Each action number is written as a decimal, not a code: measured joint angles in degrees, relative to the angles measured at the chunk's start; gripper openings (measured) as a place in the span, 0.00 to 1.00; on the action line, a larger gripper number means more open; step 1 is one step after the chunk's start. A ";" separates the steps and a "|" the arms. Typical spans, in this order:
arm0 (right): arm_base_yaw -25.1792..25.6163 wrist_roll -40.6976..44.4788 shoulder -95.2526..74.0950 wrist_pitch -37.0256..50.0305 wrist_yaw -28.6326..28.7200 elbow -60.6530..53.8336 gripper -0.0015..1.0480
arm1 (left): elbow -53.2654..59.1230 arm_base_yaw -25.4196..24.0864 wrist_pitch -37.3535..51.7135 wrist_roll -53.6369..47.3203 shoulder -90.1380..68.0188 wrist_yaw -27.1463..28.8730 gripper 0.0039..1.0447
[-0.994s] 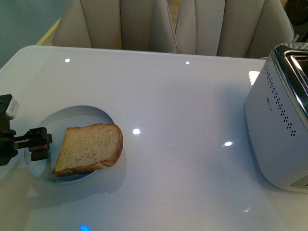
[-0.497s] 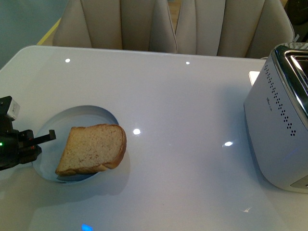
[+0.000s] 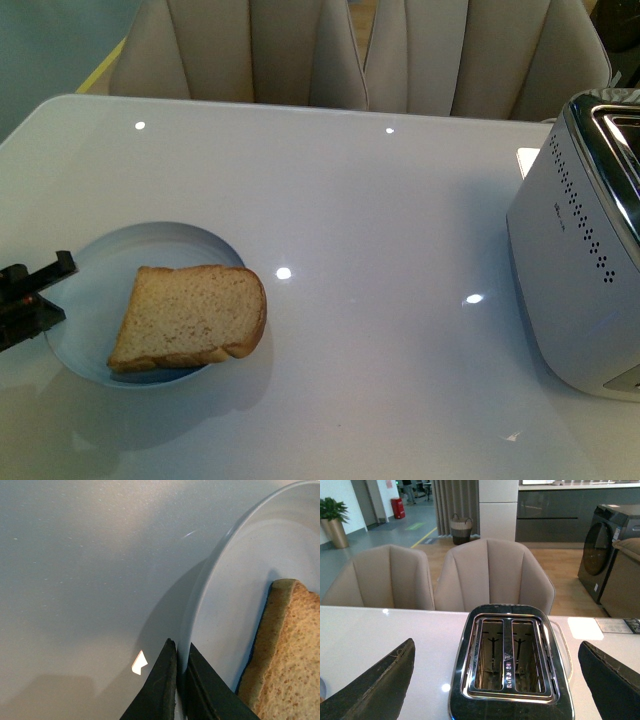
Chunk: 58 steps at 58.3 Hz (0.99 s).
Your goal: Left arm holds plate, right arm toasts bread
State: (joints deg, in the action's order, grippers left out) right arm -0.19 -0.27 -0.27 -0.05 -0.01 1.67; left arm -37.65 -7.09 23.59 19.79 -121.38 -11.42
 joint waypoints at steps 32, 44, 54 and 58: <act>0.00 0.00 0.00 0.00 0.00 0.00 0.92 | -0.33 2.40 -19.39 5.27 27.87 -3.34 0.03; 0.00 0.02 0.00 0.00 0.00 0.00 0.92 | -6.27 9.20 -26.23 8.63 33.16 -1.27 0.03; 0.00 0.02 0.00 0.00 0.00 0.00 0.92 | -10.93 16.81 -31.12 14.14 35.98 0.22 0.03; 0.00 0.02 0.00 0.00 0.00 0.00 0.92 | -12.09 19.02 -32.15 16.13 36.63 0.96 0.03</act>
State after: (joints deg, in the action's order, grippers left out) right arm -0.19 -0.25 -0.27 -0.05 -0.01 1.67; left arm -49.74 11.92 -8.56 35.92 -84.75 -10.46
